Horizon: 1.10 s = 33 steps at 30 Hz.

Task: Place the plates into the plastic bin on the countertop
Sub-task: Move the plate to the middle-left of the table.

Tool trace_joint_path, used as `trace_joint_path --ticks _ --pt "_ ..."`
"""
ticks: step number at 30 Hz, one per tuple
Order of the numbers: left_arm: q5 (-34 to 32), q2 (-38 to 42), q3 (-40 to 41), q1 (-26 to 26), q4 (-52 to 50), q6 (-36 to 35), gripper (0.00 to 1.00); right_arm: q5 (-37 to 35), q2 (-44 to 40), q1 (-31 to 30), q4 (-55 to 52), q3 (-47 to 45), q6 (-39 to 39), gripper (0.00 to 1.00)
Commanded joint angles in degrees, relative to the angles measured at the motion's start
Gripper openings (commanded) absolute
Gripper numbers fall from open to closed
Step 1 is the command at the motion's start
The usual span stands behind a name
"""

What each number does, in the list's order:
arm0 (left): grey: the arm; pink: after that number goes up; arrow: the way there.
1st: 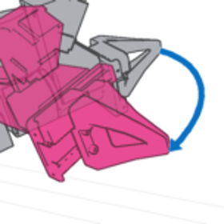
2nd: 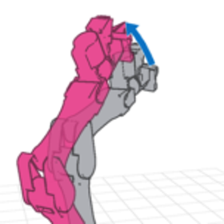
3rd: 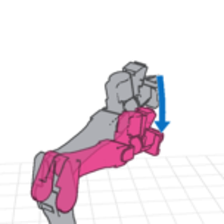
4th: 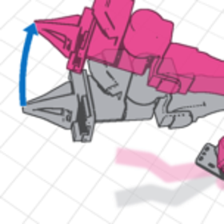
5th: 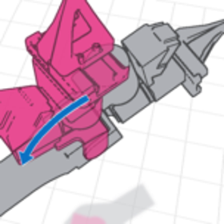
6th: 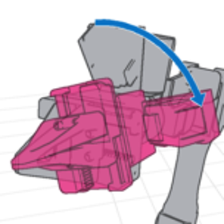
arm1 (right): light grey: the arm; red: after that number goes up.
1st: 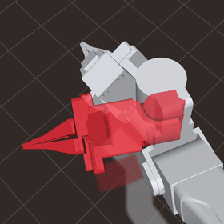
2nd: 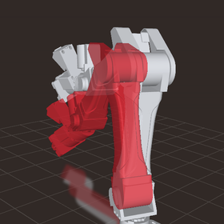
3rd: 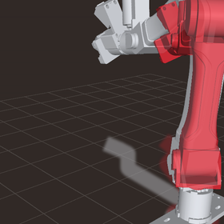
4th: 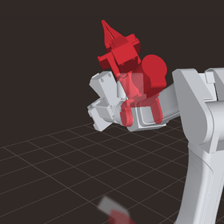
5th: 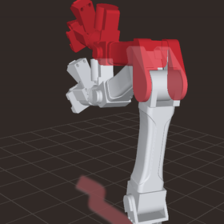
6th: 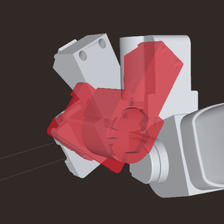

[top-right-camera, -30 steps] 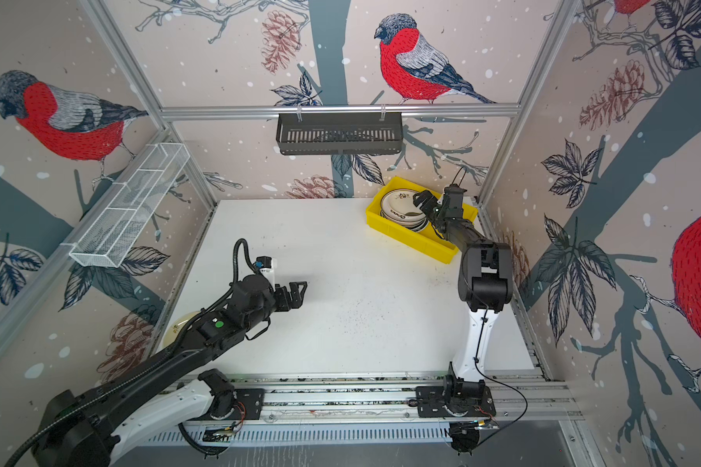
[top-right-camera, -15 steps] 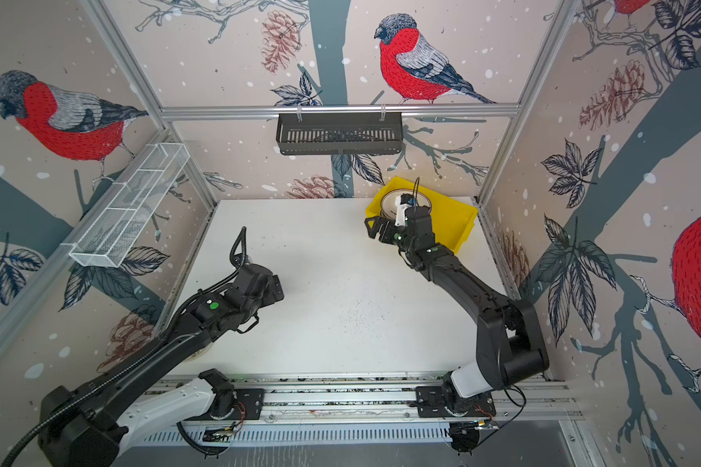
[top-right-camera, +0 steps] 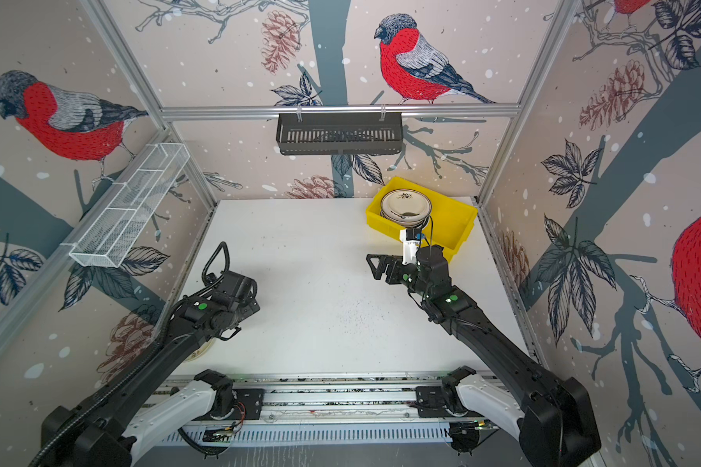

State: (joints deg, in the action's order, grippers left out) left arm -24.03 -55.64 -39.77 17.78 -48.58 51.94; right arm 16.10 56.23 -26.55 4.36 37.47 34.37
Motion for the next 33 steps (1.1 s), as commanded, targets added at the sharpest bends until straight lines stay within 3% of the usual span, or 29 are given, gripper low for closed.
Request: trace_joint_path --ticks 1,6,11,18,23,28,33 --pt "4.09 -2.14 -0.12 -5.66 -1.35 -2.33 0.97 -0.15 -3.93 -0.09 -1.84 -2.26 -0.94 1.00" --pt "9.28 -5.07 0.06 -16.62 1.33 -6.42 0.97 -0.24 -8.59 0.51 -0.94 -6.23 -2.16 0.99" --pt "12.81 -9.67 0.35 -23.59 5.23 -8.57 0.97 0.07 -10.30 1.26 -1.94 -6.73 -4.46 1.00" --pt "11.03 -17.57 -3.73 -24.11 5.90 -9.30 0.97 -3.05 -10.51 1.38 -3.73 -7.06 -6.98 1.00" --pt "12.69 -19.22 -3.65 -24.14 8.32 -10.10 0.98 -3.86 -10.26 1.32 -4.40 -6.82 -7.23 0.99" --pt "9.40 -19.62 -2.92 -24.20 10.54 -11.98 0.97 -4.12 -10.26 1.77 -6.12 -6.27 -8.00 1.00" --pt "12.67 -19.85 -1.52 -24.29 14.27 -13.31 0.98 -3.97 -10.37 2.90 -6.91 -6.18 -7.83 1.00"
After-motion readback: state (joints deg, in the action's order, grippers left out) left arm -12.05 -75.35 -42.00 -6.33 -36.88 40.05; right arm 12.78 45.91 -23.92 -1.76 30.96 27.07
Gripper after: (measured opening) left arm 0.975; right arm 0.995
